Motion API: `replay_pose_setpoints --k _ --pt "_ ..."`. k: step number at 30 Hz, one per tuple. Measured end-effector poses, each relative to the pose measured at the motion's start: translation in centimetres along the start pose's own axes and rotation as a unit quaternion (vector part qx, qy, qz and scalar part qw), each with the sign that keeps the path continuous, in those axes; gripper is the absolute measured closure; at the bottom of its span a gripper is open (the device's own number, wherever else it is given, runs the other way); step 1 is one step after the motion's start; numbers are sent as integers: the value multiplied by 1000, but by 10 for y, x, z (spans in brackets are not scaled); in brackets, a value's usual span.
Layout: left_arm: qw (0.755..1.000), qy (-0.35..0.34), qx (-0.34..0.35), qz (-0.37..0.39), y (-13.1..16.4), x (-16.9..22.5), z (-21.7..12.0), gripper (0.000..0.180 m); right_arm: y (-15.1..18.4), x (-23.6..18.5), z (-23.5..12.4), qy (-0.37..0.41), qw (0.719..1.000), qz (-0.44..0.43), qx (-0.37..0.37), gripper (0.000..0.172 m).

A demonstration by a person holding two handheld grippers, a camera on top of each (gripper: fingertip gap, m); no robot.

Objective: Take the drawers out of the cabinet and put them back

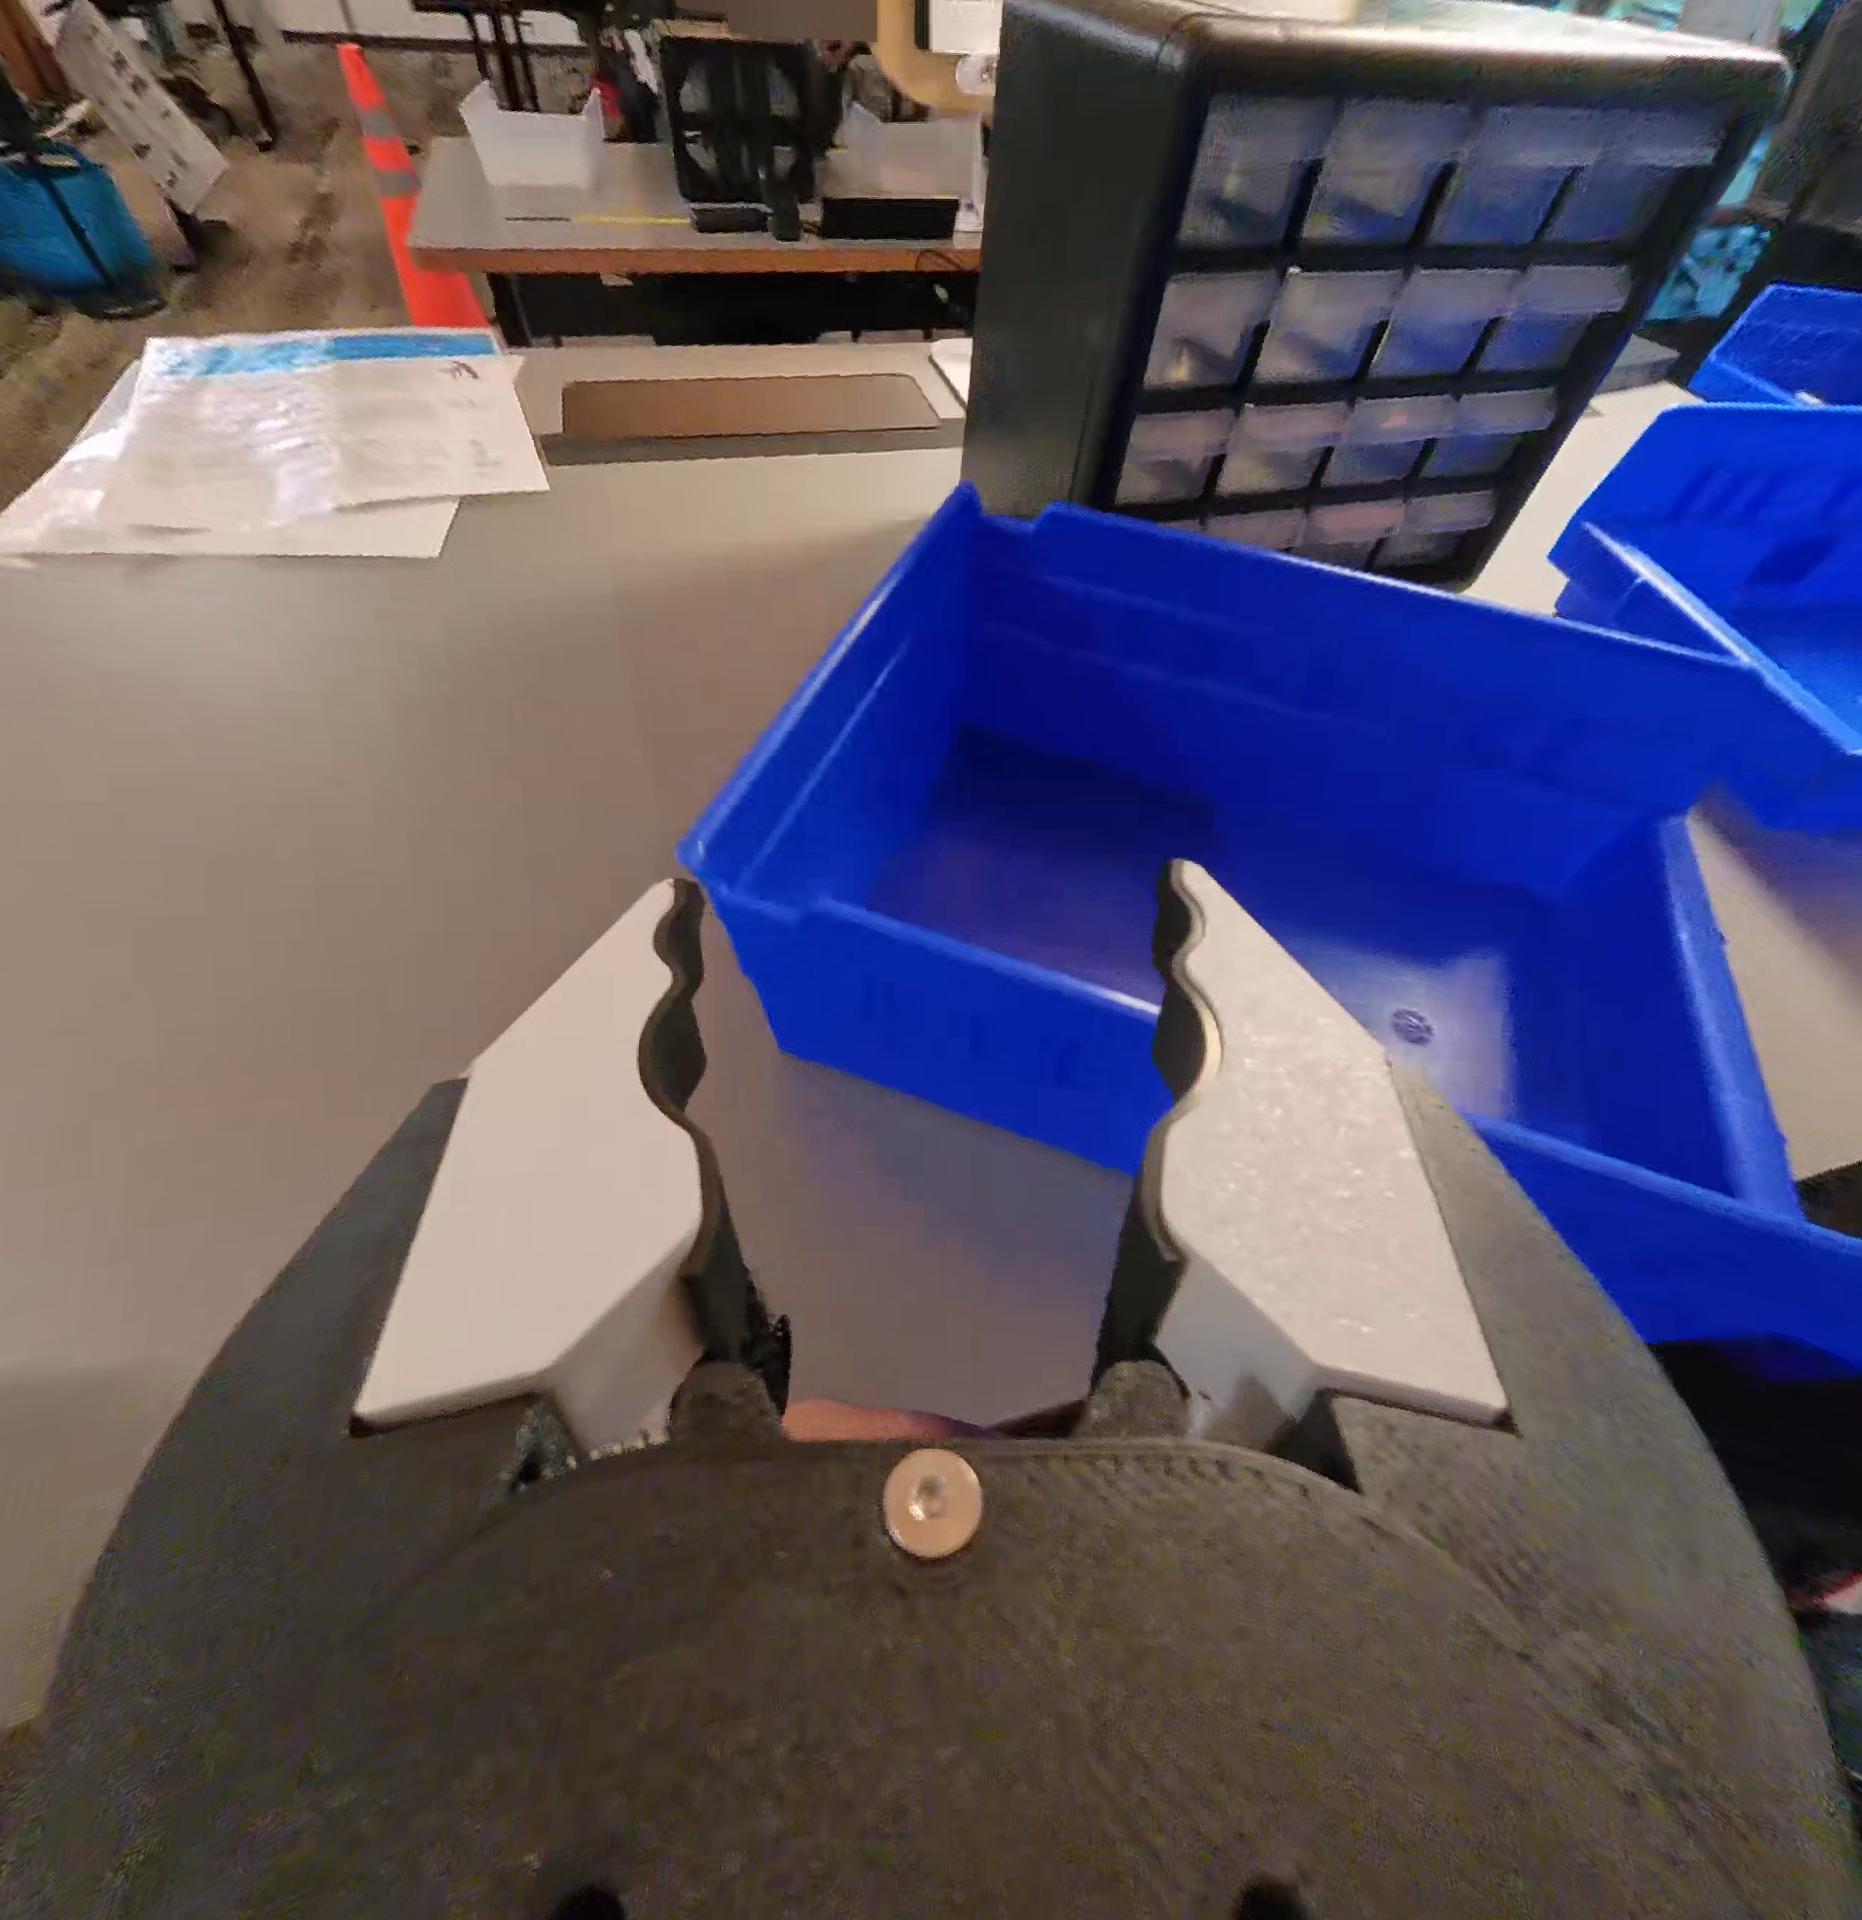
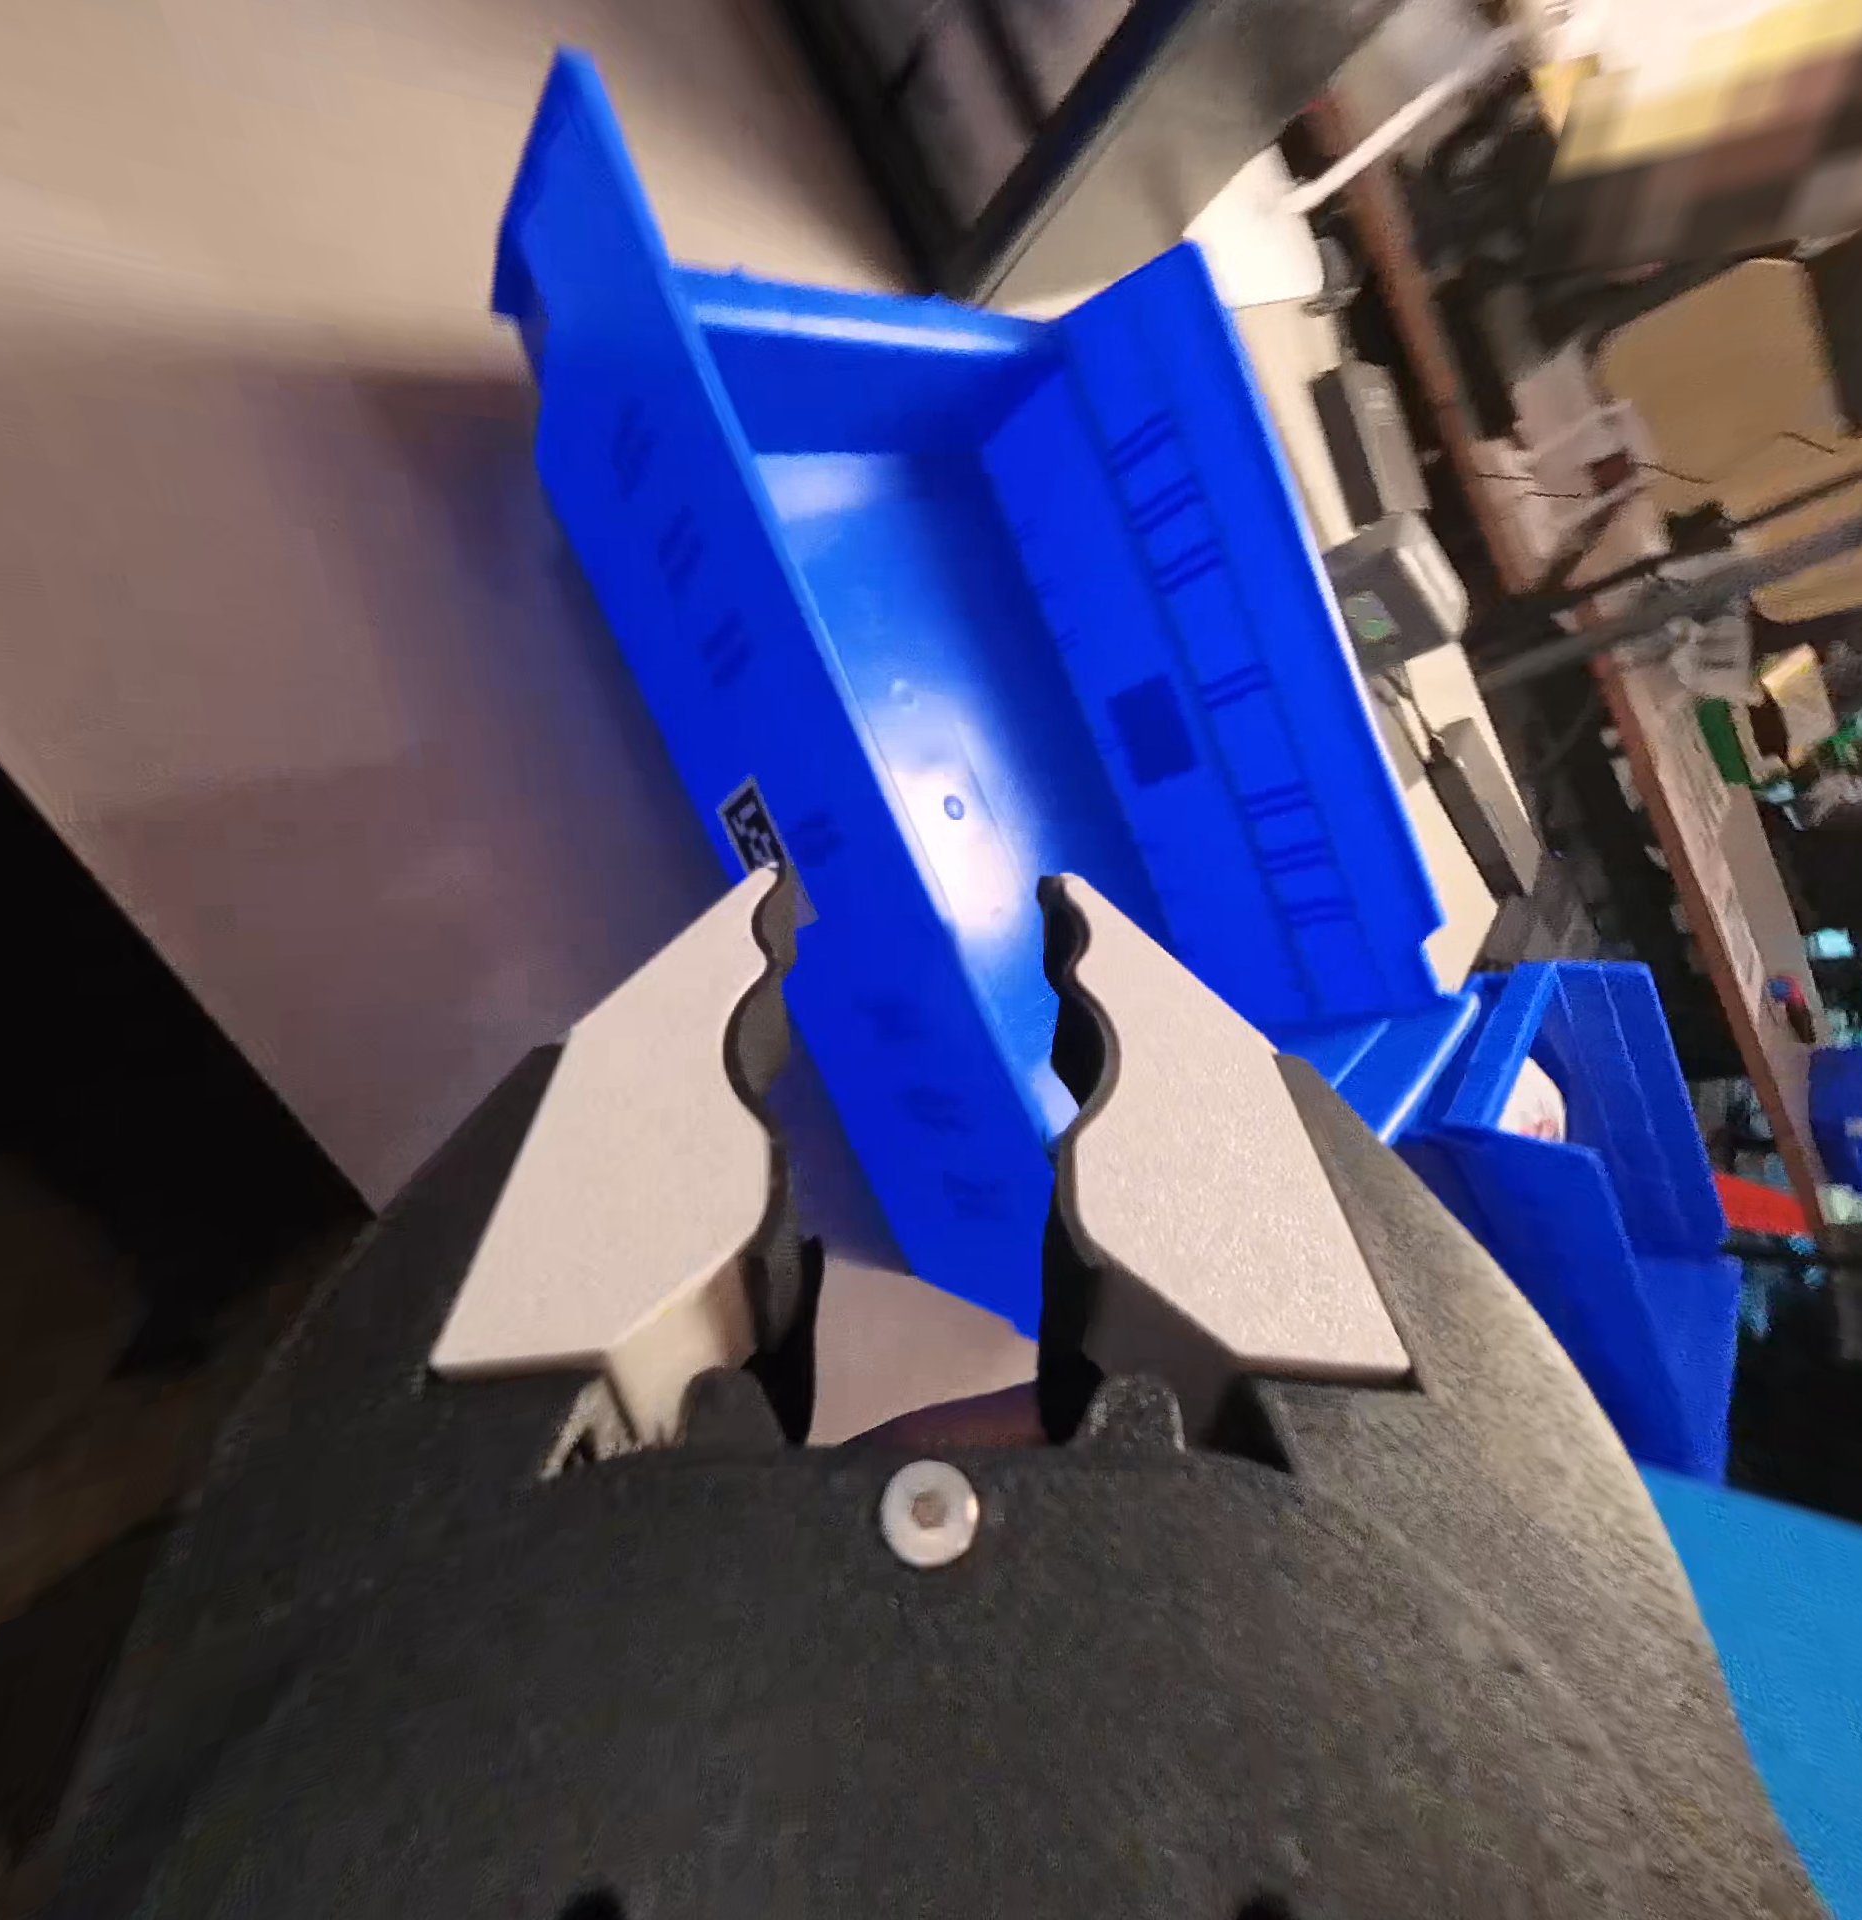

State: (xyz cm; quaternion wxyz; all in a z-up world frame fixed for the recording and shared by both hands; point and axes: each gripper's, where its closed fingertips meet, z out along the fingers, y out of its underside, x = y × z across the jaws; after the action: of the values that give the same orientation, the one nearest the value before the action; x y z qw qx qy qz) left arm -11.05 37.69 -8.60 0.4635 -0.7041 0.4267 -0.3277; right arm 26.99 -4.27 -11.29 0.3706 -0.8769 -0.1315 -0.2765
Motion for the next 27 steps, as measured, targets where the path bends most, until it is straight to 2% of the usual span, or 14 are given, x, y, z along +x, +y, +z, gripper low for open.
replay_pose_setpoints --k 2,4,6,10,11,14,17,20,23,27 --pt "1000 -3 8 -26 9 11 -10 93 2 -10 -12 16 996 72 41 122" --pt "997 25 12 -67 16 28 -16 96 9 -19 -20 19 985 155 70 125" --pt "993 67 -1 -97 23 48 -16 100 25 -26 -18 18 973 220 66 126" --pt "987 125 -36 -99 34 66 1 100 65 -15 3 58 966 254 1 126" --pt "985 134 -37 -98 33 65 8 98 66 -9 8 60 965 254 3 132" --pt "979 170 -26 -106 24 56 31 101 68 19 21 83 961 262 13 129" --pt "980 146 -20 -133 20 36 52 100 72 46 32 114 950 290 14 116" --pt "982 143 23 -120 13 54 40 95 47 33 35 103 937 330 48 106" --pt "985 123 71 -99 19 85 20 86 14 -13 43 84 921 373 76 90" --pt "991 108 69 -33 40 125 9 65 -27 -50 56 113 905 402 87 77"
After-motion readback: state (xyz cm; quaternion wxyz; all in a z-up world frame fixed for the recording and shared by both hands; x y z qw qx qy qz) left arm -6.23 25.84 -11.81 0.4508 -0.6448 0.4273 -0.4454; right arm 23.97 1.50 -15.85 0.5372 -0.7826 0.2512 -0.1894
